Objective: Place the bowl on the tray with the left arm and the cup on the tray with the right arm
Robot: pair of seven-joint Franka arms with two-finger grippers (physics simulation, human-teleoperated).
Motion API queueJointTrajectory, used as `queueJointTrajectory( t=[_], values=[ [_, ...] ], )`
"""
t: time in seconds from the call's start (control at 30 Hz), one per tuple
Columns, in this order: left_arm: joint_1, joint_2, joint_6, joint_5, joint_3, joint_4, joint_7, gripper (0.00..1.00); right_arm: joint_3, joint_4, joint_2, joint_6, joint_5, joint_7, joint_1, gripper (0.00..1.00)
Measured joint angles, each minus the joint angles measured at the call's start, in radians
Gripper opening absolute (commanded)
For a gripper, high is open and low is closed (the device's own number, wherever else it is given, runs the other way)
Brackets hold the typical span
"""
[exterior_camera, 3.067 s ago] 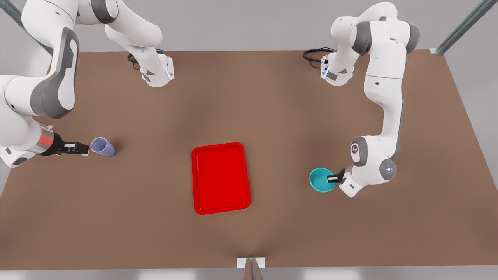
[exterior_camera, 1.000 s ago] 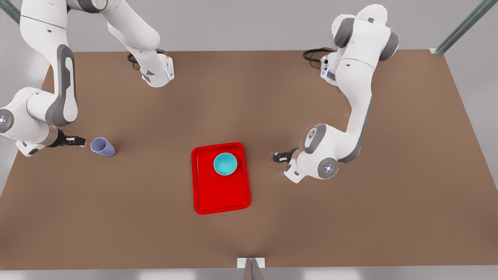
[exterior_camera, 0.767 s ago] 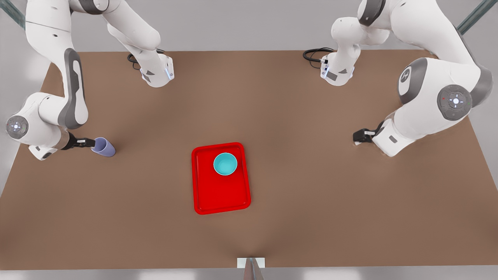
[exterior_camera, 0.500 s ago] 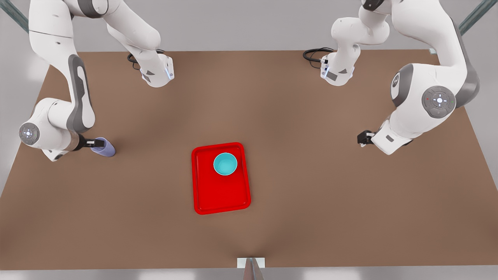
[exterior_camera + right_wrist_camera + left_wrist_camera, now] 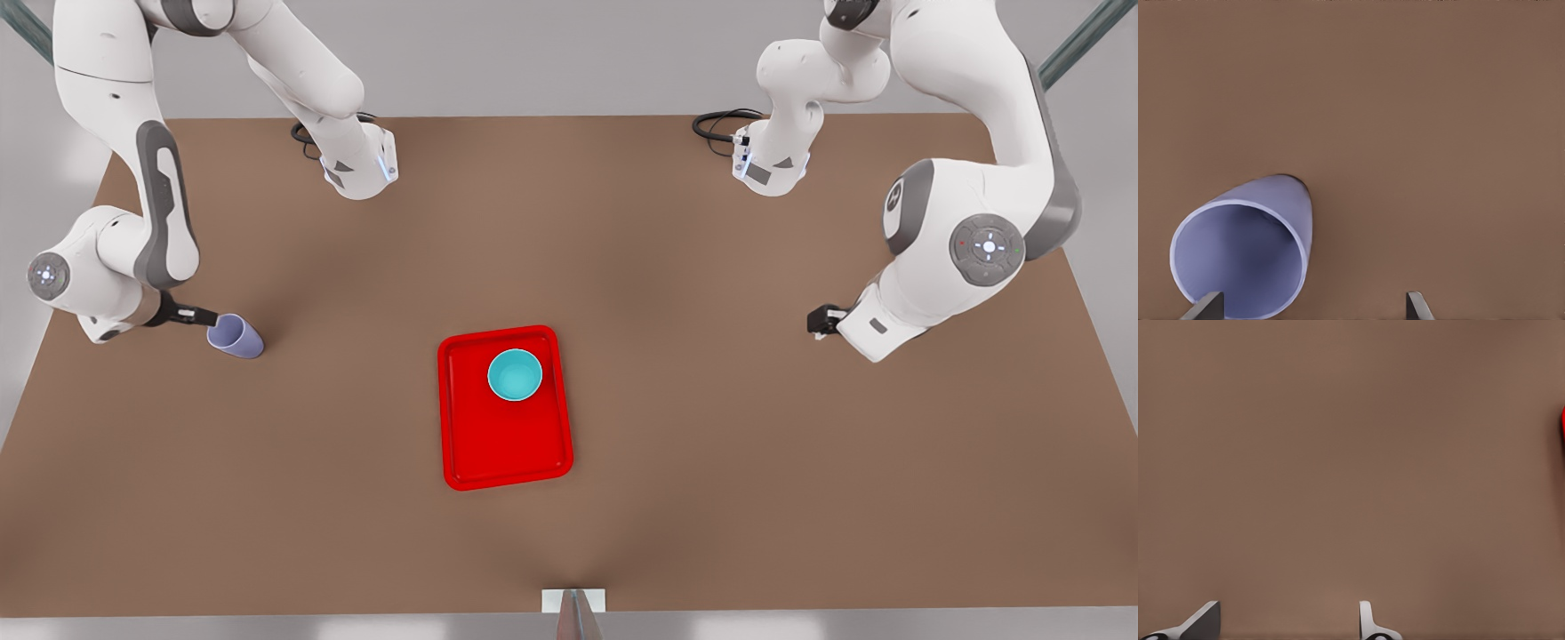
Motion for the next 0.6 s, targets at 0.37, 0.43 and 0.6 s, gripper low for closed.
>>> queueJointTrajectory(
  t=[0.37, 0.43, 0.6],
  values=[
    [0.000, 0.000, -0.006, -0.001, 0.000, -0.002, -0.002, 1.00, 0.000, 0.014, 0.070, 0.044, 0.005, 0.005, 0.002, 1.00],
    [0.000, 0.000, -0.006, -0.001, 0.000, -0.002, -0.002, 1.00, 0.000, 0.015, 0.084, 0.062, 0.005, 0.003, 0.000, 1.00],
    [0.001, 0.000, -0.009, -0.001, 0.000, -0.005, -0.002, 1.00, 0.000, 0.014, 0.106, 0.082, 0.005, 0.003, -0.001, 1.00]
  ],
)
